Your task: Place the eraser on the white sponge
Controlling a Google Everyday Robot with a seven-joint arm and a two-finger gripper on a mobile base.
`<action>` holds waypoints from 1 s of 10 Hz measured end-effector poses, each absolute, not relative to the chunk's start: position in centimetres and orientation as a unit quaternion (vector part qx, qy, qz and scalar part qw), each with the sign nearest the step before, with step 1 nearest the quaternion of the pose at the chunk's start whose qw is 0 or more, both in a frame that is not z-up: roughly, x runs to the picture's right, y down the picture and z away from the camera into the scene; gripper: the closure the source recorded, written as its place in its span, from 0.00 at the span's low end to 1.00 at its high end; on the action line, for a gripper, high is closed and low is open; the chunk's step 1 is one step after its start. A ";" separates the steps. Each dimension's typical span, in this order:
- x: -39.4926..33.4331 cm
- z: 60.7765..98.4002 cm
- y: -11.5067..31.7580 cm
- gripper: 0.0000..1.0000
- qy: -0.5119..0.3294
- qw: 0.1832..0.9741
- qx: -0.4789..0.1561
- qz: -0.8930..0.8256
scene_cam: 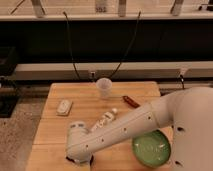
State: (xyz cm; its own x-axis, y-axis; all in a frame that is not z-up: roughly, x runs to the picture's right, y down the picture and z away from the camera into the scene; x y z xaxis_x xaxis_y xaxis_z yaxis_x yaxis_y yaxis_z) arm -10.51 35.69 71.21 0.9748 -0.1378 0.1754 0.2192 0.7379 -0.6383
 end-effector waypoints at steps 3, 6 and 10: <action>-10.5 72.1 35.4 0.20 -0.047 0.933 -0.347 -0.079; -10.8 72.5 35.3 0.30 -0.042 0.933 -0.349 -0.077; -11.0 72.4 35.6 0.67 -0.043 0.931 -0.352 -0.086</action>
State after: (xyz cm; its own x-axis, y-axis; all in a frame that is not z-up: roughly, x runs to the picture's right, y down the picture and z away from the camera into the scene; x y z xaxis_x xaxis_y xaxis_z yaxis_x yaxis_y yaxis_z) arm -11.02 35.61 72.42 0.9816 -0.1299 0.1399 0.1900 0.7370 -0.6486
